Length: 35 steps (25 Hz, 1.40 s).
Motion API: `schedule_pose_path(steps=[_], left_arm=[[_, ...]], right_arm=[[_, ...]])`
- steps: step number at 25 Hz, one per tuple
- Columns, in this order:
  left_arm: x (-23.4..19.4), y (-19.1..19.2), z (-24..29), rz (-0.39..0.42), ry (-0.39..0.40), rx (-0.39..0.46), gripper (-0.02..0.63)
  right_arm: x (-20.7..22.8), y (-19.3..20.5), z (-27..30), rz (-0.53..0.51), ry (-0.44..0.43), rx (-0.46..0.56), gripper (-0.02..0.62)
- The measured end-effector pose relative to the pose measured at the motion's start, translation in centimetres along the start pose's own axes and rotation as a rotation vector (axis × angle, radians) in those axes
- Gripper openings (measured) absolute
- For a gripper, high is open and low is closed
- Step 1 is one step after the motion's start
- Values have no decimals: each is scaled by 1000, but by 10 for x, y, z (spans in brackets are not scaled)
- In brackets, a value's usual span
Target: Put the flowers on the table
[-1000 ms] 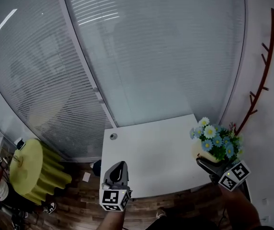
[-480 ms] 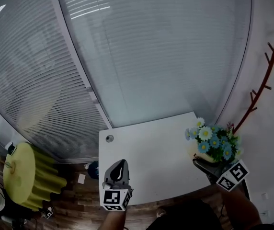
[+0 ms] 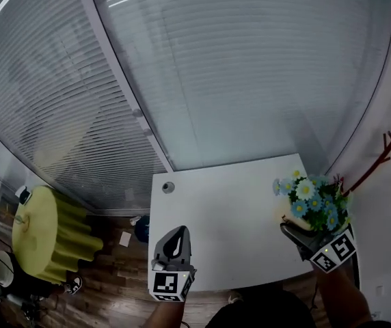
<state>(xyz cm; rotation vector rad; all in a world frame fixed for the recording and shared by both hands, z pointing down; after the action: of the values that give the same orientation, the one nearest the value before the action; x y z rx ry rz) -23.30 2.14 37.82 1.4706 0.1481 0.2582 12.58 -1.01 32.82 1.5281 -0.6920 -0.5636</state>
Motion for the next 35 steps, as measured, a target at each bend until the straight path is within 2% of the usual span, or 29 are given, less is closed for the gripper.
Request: schedule_pose_path(steps=[6, 11, 19, 25, 32, 35], left_arm=[[-10, 18, 9, -5, -36, -62, 0], [-4, 32, 27, -42, -49, -91, 0], [10, 50, 78, -61, 1, -115, 0], [21, 48, 89, -55, 17, -127, 0], [13, 71, 107, -58, 42, -139, 0], [12, 76, 115, -91, 56, -139, 0]], right_arm=[[20, 24, 23, 9, -19, -22, 551], [41, 48, 32, 39, -11, -42, 551], [68, 85, 44, 81, 10, -90, 551], [74, 92, 38, 73, 18, -121, 551], [85, 117, 54, 63, 29, -178, 551], [87, 125, 62, 57, 30, -198, 551]])
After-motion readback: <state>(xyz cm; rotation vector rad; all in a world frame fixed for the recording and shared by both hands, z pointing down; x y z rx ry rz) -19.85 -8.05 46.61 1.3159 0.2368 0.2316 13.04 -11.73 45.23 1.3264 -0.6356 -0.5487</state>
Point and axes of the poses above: the fingertips, and each gripper's own axes: z forward along the fingers, x to its right, y out of its underside, the point moved 8 cm from there along -z, backward along the fingers, and after that the axes turned 6 degrees about -y, right-handed, at the moved point
